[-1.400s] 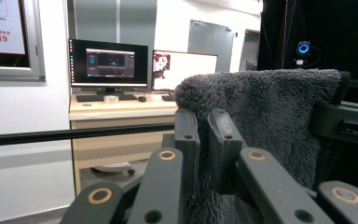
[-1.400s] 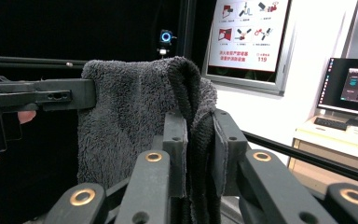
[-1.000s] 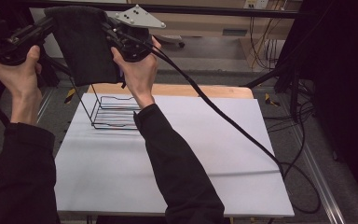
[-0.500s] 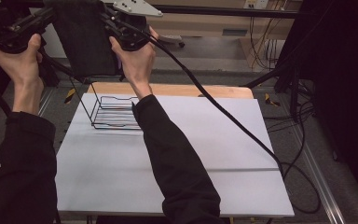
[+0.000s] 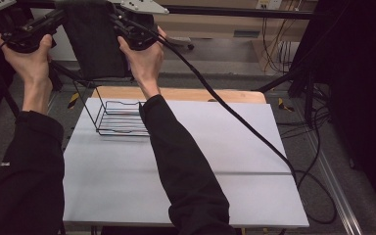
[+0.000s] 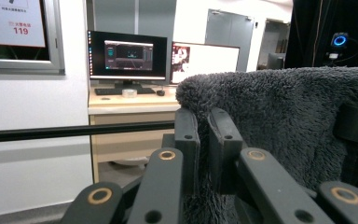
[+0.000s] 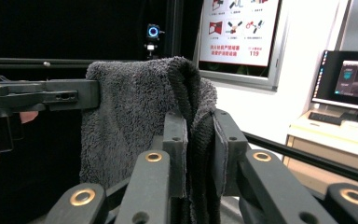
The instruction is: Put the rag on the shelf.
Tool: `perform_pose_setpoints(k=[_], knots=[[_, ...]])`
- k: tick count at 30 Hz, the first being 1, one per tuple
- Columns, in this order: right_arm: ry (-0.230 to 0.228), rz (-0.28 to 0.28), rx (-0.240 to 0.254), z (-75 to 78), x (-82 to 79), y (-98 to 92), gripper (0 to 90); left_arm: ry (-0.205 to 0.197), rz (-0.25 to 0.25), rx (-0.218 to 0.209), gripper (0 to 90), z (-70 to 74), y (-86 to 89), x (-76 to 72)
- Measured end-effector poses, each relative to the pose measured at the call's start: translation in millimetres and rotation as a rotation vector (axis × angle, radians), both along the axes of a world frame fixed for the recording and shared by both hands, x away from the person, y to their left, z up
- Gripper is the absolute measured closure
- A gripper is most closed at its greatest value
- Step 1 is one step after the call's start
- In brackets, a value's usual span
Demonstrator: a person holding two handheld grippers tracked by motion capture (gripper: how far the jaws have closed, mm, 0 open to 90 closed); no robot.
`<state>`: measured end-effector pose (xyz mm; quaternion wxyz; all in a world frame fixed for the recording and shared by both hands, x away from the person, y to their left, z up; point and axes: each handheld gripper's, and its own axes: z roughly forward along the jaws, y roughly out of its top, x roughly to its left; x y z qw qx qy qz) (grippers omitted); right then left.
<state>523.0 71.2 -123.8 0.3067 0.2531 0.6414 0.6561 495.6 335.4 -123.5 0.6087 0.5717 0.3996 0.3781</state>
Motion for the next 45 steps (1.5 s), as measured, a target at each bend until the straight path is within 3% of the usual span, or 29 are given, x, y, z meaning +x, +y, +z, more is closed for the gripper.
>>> perform_pose_setpoints(k=[13,24,35,42,45], knots=[[0.029,0.001,-0.008,-19.3,6.5,-1.3,78.2,0.012,-0.009,0.03,82.9,-12.8,-1.2,5.4],[0.058,0.0,-0.035,-42.1,9.3,-4.6,78.1,0.057,-0.017,0.051,82.9,-34.8,-2.7,7.9],[0.069,0.015,-0.041,-57.0,1.8,-2.6,78.1,0.054,-0.035,0.059,82.9,-49.1,3.6,-5.4],[0.05,0.022,-0.066,-61.7,-4.7,0.7,78.1,0.049,-0.054,0.024,82.9,-59.6,10.5,-12.4],[0.058,0.024,-0.057,-63.8,-6.2,0.1,78.1,0.041,-0.056,0.042,82.9,-60.7,9.3,-16.9]])
